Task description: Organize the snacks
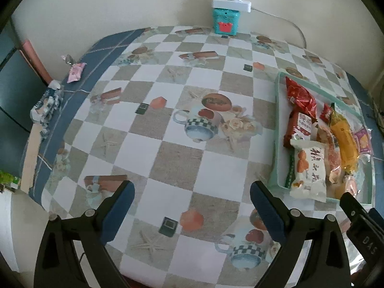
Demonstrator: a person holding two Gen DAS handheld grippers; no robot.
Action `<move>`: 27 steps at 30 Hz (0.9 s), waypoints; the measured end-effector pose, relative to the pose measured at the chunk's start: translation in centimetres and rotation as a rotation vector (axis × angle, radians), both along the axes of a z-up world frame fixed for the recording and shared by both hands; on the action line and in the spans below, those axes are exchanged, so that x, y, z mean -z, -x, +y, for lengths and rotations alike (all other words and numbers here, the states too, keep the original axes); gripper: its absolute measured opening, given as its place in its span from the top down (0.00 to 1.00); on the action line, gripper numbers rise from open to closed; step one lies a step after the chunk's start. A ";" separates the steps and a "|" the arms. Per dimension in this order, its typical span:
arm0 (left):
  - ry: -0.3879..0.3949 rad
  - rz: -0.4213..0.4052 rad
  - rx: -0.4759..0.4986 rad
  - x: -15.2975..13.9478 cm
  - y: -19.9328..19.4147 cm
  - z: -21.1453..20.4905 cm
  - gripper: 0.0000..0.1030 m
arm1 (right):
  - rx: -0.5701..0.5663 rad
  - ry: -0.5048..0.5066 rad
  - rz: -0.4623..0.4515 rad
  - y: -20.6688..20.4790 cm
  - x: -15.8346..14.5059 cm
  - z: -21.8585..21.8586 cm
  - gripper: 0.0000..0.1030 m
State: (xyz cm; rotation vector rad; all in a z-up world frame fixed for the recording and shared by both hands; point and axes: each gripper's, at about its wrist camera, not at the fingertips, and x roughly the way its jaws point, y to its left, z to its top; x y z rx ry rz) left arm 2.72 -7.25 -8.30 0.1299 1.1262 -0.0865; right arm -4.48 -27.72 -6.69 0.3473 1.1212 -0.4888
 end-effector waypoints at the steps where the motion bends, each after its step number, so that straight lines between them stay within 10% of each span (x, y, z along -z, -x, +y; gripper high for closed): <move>1: 0.000 -0.001 -0.002 0.0 0.0 0.1 0.06 | 0.000 0.004 0.002 0.0 0.0 0.1 0.00; 27: 0.011 0.033 -0.005 0.6 -0.6 0.2 0.06 | -0.029 0.040 0.015 -0.8 -0.2 0.7 0.00</move>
